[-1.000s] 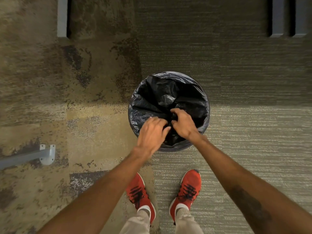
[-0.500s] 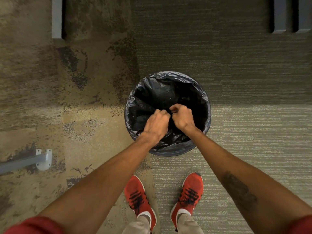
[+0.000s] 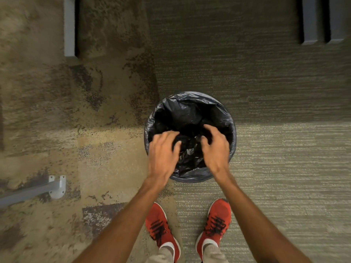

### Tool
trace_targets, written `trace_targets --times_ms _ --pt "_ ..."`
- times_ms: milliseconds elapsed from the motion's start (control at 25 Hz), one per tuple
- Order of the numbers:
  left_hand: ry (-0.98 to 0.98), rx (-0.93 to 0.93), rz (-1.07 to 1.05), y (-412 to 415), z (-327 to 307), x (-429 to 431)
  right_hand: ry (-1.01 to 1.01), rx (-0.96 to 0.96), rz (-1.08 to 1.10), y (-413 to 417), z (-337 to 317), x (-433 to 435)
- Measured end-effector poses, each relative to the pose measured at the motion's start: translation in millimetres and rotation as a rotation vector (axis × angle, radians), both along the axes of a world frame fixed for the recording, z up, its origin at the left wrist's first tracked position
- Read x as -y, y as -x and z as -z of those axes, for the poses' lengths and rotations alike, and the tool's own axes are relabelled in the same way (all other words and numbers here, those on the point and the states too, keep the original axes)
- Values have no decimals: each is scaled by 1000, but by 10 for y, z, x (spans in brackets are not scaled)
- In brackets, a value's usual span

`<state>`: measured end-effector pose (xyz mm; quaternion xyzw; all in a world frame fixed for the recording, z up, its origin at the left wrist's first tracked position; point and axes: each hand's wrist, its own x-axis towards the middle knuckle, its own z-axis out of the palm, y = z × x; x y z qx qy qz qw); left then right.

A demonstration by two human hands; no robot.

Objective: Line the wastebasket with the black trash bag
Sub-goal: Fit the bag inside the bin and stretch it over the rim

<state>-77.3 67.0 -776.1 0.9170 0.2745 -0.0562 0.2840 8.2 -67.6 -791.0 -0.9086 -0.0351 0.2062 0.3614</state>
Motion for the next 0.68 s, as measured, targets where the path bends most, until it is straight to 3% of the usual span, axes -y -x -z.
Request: trace_targets --times_ms 80,200,280,400,680 --pt "57 146 -400 247 -129 12 -4 74 296 232 -185 257" --pt "310 24 -884 493 -177 54 -214 -323 685 453 -204 553" --pt "602 -66 -972 545 -132 104 -473 -604 765 492 -90 647" --pt "917 -10 -1099 542 -43 102 -631 -706 790 541 30 651" --pt "938 118 -1187 656 -44 -270 -663 -560 748 653 -23 287"
